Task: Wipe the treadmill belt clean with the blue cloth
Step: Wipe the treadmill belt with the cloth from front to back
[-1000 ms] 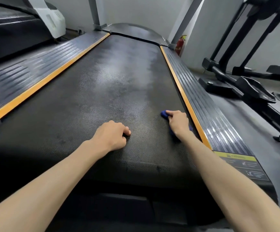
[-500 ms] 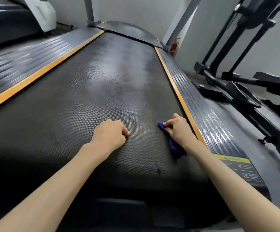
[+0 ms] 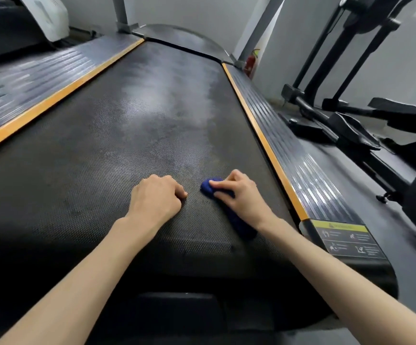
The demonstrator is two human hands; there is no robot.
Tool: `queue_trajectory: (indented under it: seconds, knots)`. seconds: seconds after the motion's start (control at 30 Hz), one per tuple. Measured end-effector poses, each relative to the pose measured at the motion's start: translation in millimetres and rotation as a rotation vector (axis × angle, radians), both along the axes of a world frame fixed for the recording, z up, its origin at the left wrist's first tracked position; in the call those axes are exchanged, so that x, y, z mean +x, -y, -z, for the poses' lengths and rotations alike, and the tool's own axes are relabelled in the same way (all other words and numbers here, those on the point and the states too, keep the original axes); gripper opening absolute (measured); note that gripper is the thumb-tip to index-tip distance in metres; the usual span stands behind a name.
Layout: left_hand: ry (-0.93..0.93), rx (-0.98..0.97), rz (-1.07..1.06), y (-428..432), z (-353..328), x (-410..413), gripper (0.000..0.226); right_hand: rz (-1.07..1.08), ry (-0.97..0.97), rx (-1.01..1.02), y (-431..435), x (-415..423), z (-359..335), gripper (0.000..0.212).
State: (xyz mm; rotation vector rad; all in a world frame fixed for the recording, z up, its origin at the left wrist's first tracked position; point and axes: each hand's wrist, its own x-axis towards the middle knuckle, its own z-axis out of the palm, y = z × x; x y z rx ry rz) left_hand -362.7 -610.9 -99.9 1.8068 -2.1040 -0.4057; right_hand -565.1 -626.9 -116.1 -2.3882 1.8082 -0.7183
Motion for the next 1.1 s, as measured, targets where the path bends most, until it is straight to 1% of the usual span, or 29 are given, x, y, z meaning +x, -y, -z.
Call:
queue_trajectory:
  seconds: [0.03, 0.07, 0.13, 0.17, 0.2, 0.23, 0.33, 0.37, 0.4, 0.43, 0.5, 0.53, 0.57, 0.6, 0.63, 0.7, 0.73, 0.77, 0.8, 0.83, 0.87, 0.93, 0.97, 1.03, 1.1]
  knots:
    - [-0.008, 0.004, -0.008, -1.7, 1.5, -0.6, 0.026, 0.038, -0.01, -0.013, 6.5, -9.0, -1.1, 0.028]
    - [-0.014, 0.003, -0.006, -3.2, 2.8, -1.4, 0.027, 0.132, 0.001, -0.032, 20.9, -22.3, -0.7, 0.028]
    - [-0.02, -0.009, 0.005, -6.4, 5.3, -2.4, 0.03, 0.422, 0.072, -0.027, 52.9, -46.1, -2.5, 0.027]
    - [-0.024, -0.018, 0.009, -7.7, 5.7, -2.5, 0.031, 0.521, 0.1, -0.022, 62.4, -46.9, -4.1, 0.027]
    - [-0.022, -0.024, 0.012, -7.7, 6.3, -2.2, 0.032, 0.54, 0.083, -0.026, 68.6, -39.1, -3.0, 0.027]
    - [-0.014, -0.027, 0.013, -7.5, 6.8, -2.2, 0.033, 0.472, 0.052, -0.015, 68.6, -24.7, -2.2, 0.026]
    - [0.002, -0.035, -0.023, -5.4, 6.0, -4.1, 0.029, 0.003, -0.055, -0.059, 48.4, 14.7, 5.6, 0.02]
    - [-0.005, -0.035, -0.039, -4.3, 5.3, -4.0, 0.027, -0.07, -0.07, -0.067, 49.9, 14.7, 5.3, 0.019]
    - [-0.014, -0.031, -0.05, -3.3, 5.9, -4.1, 0.026, -0.052, -0.068, -0.07, 58.7, 8.6, 2.0, 0.02]
    - [-0.018, -0.027, -0.052, -2.6, 6.2, -4.8, 0.026, 0.046, -0.06, -0.069, 70.9, 0.3, -1.1, 0.022]
    - [-0.011, -0.017, -0.053, -2.9, 6.1, -7.0, 0.026, 0.324, -0.062, -0.01, 97.8, -15.0, -5.3, 0.025]
    - [-0.008, -0.017, -0.053, -2.8, 5.8, -7.0, 0.026, 0.403, -0.076, 0.002, 106.1, -14.5, -6.1, 0.025]
    - [-0.009, -0.022, -0.052, -2.1, 5.9, -6.9, 0.026, 0.408, -0.082, -0.001, 108.4, -6.8, -7.9, 0.025]
    - [-0.008, -0.028, -0.05, -1.7, 6.6, -6.4, 0.026, 0.354, -0.06, 0.005, 105.6, 5.0, -9.9, 0.023]
    - [-0.006, -0.031, -0.048, -1.9, 7.3, -6.1, 0.026, 0.239, -0.047, 0.0, 96.4, 18.1, -9.4, 0.022]
    - [0.013, -0.036, -0.046, -2.3, 7.7, -6.0, 0.028, -0.061, -0.034, -0.021, 63.8, 36.8, -1.1, 0.021]
    - [0.022, -0.038, -0.043, -1.7, 8.6, -6.0, 0.029, -0.167, -0.04, -0.026, 49.2, 37.2, 2.9, 0.022]
    - [0.019, -0.035, -0.042, -1.6, 10.3, -5.6, 0.03, -0.221, -0.061, -0.042, 43.5, 32.2, 4.7, 0.023]
    - [0.006, -0.031, -0.043, -2.9, 11.6, -5.2, 0.031, -0.205, -0.073, -0.052, 45.5, 22.9, 4.3, 0.023]
    - [-0.011, -0.03, -0.046, -4.1, 12.5, -5.2, 0.031, -0.115, -0.08, -0.068, 52.7, 10.8, 3.3, 0.023]
    - [-0.03, -0.028, -0.045, -5.4, 12.7, -5.3, 0.032, 0.04, -0.074, -0.075, 62.9, -5.0, 3.9, 0.023]
    - [-0.07, -0.015, -0.038, -8.1, 14.2, -6.3, 0.034, 0.36, -0.078, 0.014, 79.8, -39.1, 1.6, 0.028]
    - [-0.089, -0.006, -0.034, -9.2, 15.4, -6.0, 0.035, 0.436, -0.057, 0.084, 83.2, -49.1, 0.2, 0.032]
    - [-0.107, 0.017, -0.022, -10.5, 17.4, -4.9, 0.037, 0.394, -0.058, 0.178, 79.9, -53.8, 4.2, 0.039]
    - [-0.108, 0.026, -0.008, -7.6, 18.2, -4.3, 0.038, 0.339, -0.106, 0.201, 60.3, -52.1, 5.1, 0.043]
